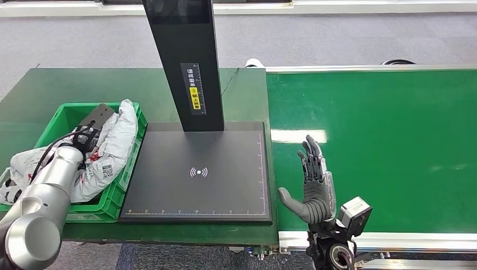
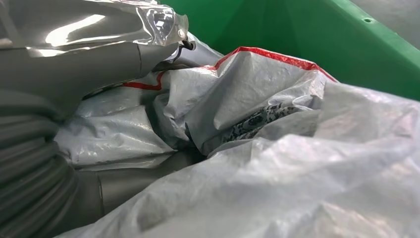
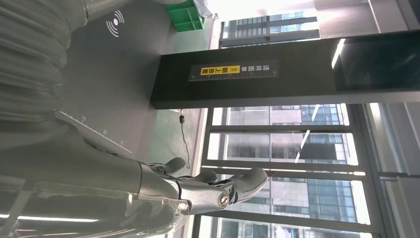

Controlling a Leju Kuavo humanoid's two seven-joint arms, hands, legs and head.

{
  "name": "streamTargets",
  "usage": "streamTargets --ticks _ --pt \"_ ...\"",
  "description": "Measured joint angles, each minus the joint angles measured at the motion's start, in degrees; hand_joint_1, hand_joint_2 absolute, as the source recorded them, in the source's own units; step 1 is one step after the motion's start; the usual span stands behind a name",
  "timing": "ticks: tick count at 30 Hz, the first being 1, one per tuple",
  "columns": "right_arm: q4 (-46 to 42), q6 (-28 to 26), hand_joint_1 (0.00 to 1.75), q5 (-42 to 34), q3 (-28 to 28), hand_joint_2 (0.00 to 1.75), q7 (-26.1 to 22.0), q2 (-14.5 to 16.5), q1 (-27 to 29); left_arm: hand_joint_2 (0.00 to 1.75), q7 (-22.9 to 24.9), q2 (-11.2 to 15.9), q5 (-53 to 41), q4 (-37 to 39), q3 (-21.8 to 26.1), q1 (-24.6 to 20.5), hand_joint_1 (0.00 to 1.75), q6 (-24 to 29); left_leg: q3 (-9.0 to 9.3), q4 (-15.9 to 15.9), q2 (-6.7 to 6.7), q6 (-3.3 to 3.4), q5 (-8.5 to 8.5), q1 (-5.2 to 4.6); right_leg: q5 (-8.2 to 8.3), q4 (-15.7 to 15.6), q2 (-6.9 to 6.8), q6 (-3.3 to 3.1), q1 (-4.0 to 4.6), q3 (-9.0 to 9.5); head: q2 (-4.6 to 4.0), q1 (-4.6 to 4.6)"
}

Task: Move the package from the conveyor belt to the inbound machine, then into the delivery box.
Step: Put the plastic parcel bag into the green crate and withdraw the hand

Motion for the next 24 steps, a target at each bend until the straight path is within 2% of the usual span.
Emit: streamTargets --ticks 6,11,17,24 --pt "0.34 -0.11 0.00 0.00 0.15 1.75 0.00 0.05 -0.38 1.75 -1.86 -0.34 0.17 0.06 0.13 0.28 1.71 -3.08 0.11 0.00 -0.13 0.01 -0.02 -0.04 -0.12 0.00 -0.09 0.12 -0.08 0.11 0.00 -0.02" --pt "0.92 -0.15 0.00 0.00 0.45 1.75 0.01 0.05 -1.07 1.75 -4.88 -0.61 3.07 0.12 0.76 0.49 1.53 -6.70 0.25 0.01 -0.50 0.07 -0.04 -0.11 -0.29 0.00 -0.46 0.28 -0.21 0.30 0.00 -0.01" --pt "1.72 -0.15 0.00 -0.24 0.92 1.75 -0.02 -0.14 -1.61 1.75 -10.77 -0.67 9.44 0.55 4.05 1.32 1.54 -13.47 0.40 0.02 -1.39 0.28 -0.09 -0.46 -0.68 -0.01 -1.34 0.59 -0.58 0.67 0.00 -0.02" --pt "2.15 -0.16 0.00 -0.72 1.30 1.75 -0.07 -0.42 -1.96 1.75 -12.05 -0.67 11.14 0.70 6.50 1.49 1.51 -15.70 0.42 0.03 -1.72 0.41 -0.15 -0.65 -0.80 -0.01 -1.69 0.70 -0.77 0.82 0.00 -0.02"
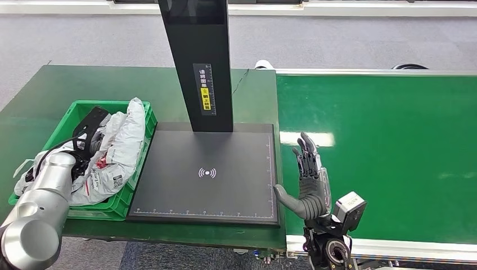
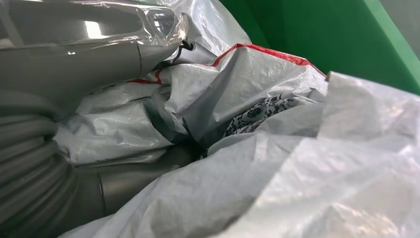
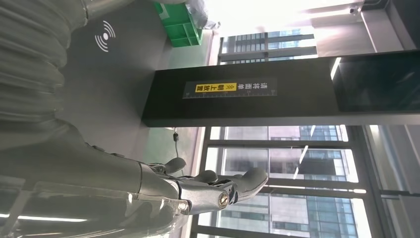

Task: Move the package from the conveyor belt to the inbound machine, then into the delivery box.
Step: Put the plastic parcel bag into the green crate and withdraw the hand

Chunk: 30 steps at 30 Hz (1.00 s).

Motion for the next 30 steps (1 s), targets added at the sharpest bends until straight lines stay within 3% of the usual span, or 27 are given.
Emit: streamTargets --ticks 9,10,13,14,18,20,24,30 --pt "0.33 -0.04 0.00 -0.54 0.12 1.75 -0.13 -0.13 -0.22 1.75 -0.31 0.16 2.74 0.07 1.57 0.29 1.49 -2.11 0.00 -0.01 -0.02 0.03 -0.02 -0.03 -0.04 0.00 -0.03 0.04 -0.02 0.00 0.00 -0.01" --pt "0.35 -0.07 0.00 -0.62 0.15 1.75 -0.13 -0.14 -0.29 1.75 -0.37 0.20 3.14 0.08 1.79 0.36 1.24 -2.32 0.00 -0.01 -0.03 0.03 -0.02 -0.04 -0.04 0.00 -0.03 0.04 -0.03 0.00 0.00 -0.01" --pt "0.36 -0.21 0.00 -0.88 0.25 1.75 -0.13 -0.21 -0.40 1.75 -0.60 0.27 3.96 0.10 2.25 0.59 0.13 -2.26 0.01 -0.01 -0.02 0.04 -0.03 -0.07 -0.06 0.00 -0.03 0.06 -0.06 0.01 0.00 0.00" --pt "0.36 -0.31 0.00 -0.96 0.31 1.75 -0.13 -0.25 -0.39 1.75 -0.77 0.22 4.03 0.10 2.33 0.68 0.00 -1.59 0.02 -0.01 -0.02 0.05 -0.04 -0.09 -0.06 0.00 -0.03 0.06 -0.08 0.01 0.00 -0.01" --pt "0.26 -0.75 0.00 -1.16 0.44 1.75 -0.13 -0.38 -0.18 1.75 -1.73 -0.50 3.27 0.08 2.20 0.96 0.00 4.77 0.14 -0.01 0.01 0.08 -0.06 -0.11 -0.07 -0.01 -0.02 0.07 -0.10 0.07 0.00 0.01" --pt "-0.32 -0.96 0.00 -1.20 0.40 1.75 -0.09 -0.47 0.35 1.75 -4.03 -1.38 1.82 -0.15 1.31 1.36 0.00 13.53 0.18 0.00 0.04 0.08 -0.07 -0.11 -0.07 -0.02 0.00 0.06 -0.08 0.09 0.00 0.02" --pt "-2.14 -1.04 0.00 -1.19 0.20 1.75 -0.02 -0.63 1.72 1.75 -11.85 -3.40 1.28 -1.99 -1.42 3.26 0.00 31.96 0.15 0.00 0.35 0.07 -0.07 -0.03 0.00 -0.01 0.22 -0.02 0.03 0.00 0.00 0.02" --pt "-2.68 -1.02 0.00 -1.20 -0.01 1.75 -0.16 -0.81 2.35 1.75 -26.15 -5.11 9.15 -8.49 -4.63 7.15 0.00 41.50 -0.14 0.02 0.47 0.06 -0.05 0.07 0.05 0.00 0.38 -0.06 0.11 -0.27 0.00 0.02"
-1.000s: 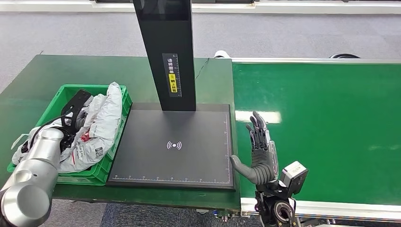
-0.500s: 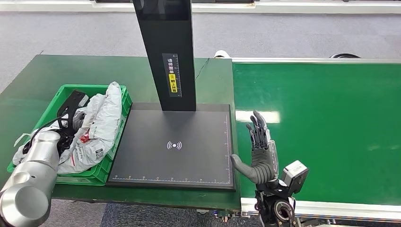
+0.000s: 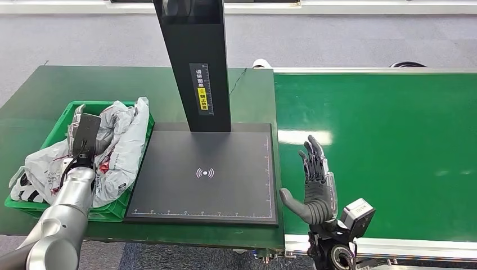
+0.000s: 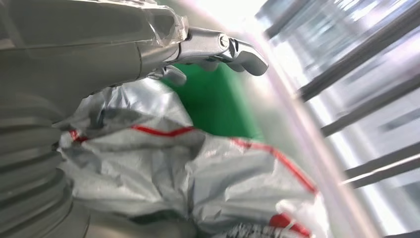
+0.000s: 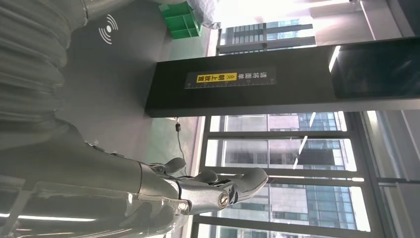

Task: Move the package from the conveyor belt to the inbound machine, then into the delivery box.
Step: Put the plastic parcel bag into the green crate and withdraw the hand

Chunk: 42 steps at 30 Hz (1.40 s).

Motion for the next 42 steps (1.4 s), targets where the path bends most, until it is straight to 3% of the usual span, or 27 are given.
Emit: streamTargets --ticks 7,22,35,42 --pt "0.00 0.00 0.00 -0.09 0.00 1.75 -0.51 -0.31 0.10 1.75 -2.69 -0.56 3.29 -8.53 -6.41 4.08 0.00 4.59 -0.44 0.02 0.11 0.00 0.00 0.01 0.03 0.00 0.07 0.02 -0.01 -0.45 0.00 0.01" --pt "0.18 0.45 0.00 -0.19 -0.01 1.75 -1.13 -0.56 0.08 1.75 -4.84 -0.59 6.03 -18.80 -12.90 9.52 0.00 9.63 -0.74 0.02 0.23 0.01 -0.01 0.01 0.04 0.01 0.22 0.02 -0.01 -0.75 0.00 0.01" --pt "0.49 0.50 0.00 -0.20 -0.13 1.75 -1.13 -0.62 -0.30 1.75 -7.24 -0.80 11.08 -32.44 -15.50 16.27 0.00 14.19 -0.85 0.02 0.29 0.01 -0.02 0.04 0.05 0.01 0.30 0.00 0.06 -0.90 0.00 0.01" --pt "0.50 0.51 0.00 -0.20 -0.13 1.75 -1.13 -0.62 -0.30 1.75 -8.36 -1.04 8.70 -36.39 -14.97 17.75 0.00 22.24 -0.89 0.02 0.34 0.00 -0.02 0.06 0.06 0.01 0.34 -0.01 0.10 -0.94 0.00 0.01"
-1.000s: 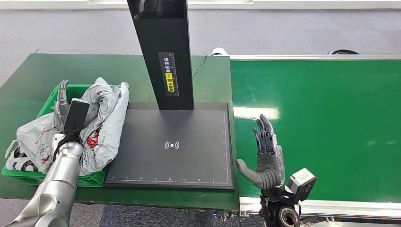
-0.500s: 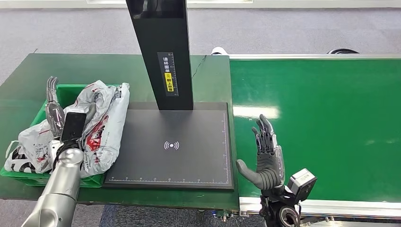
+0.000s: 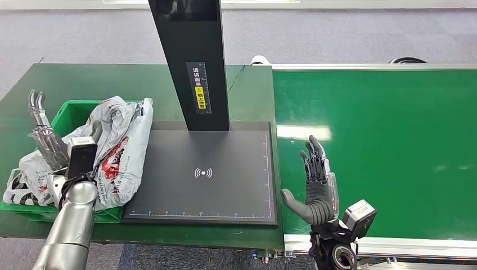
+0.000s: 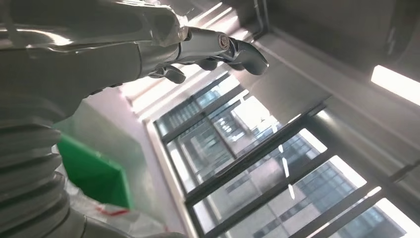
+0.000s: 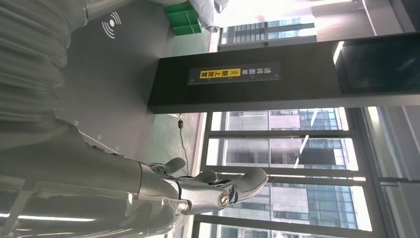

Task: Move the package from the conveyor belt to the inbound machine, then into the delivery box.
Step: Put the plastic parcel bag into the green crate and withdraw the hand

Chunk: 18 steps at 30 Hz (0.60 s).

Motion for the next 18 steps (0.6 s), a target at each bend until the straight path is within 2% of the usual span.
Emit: streamTargets --ticks 4,7,11,14,18 --pt "0.01 0.07 0.00 0.00 0.04 1.75 0.00 0.04 0.00 1.75 -4.61 -1.75 -9.07 -2.62 4.97 0.16 0.00 0.78 -0.01 0.00 0.03 0.00 0.00 0.01 0.01 0.00 0.02 -0.01 0.01 -0.02 0.00 0.00" --pt "0.04 0.08 0.00 0.00 0.09 1.75 0.00 0.07 0.00 1.75 -6.07 -3.85 -14.54 -5.65 9.59 0.29 0.00 0.87 -0.01 0.00 0.17 0.00 0.00 0.01 0.04 0.00 0.12 -0.05 0.02 -0.04 0.00 0.00" --pt "0.23 0.08 0.00 0.00 0.17 1.75 0.00 0.07 0.01 1.75 -6.51 -6.18 -12.97 -13.86 12.85 1.56 0.00 0.89 -0.01 0.00 0.26 -0.03 -0.02 0.03 0.06 0.00 0.24 -0.08 0.03 -0.09 0.00 0.00" --pt "0.40 0.08 0.00 0.00 0.26 1.75 0.00 0.07 0.01 1.75 -6.58 -7.45 -10.06 -20.18 13.17 2.87 0.00 0.88 -0.03 0.00 0.25 -0.04 -0.03 0.04 0.06 0.00 0.24 -0.08 0.03 -0.10 0.00 0.01" --pt "0.55 0.08 0.00 0.00 0.30 1.75 0.00 0.07 0.01 1.75 -6.59 -8.37 -9.28 -24.89 13.22 3.73 0.00 0.88 -0.03 0.00 0.25 -0.04 -0.03 0.05 0.06 0.00 0.24 -0.09 0.04 -0.09 0.00 0.00"
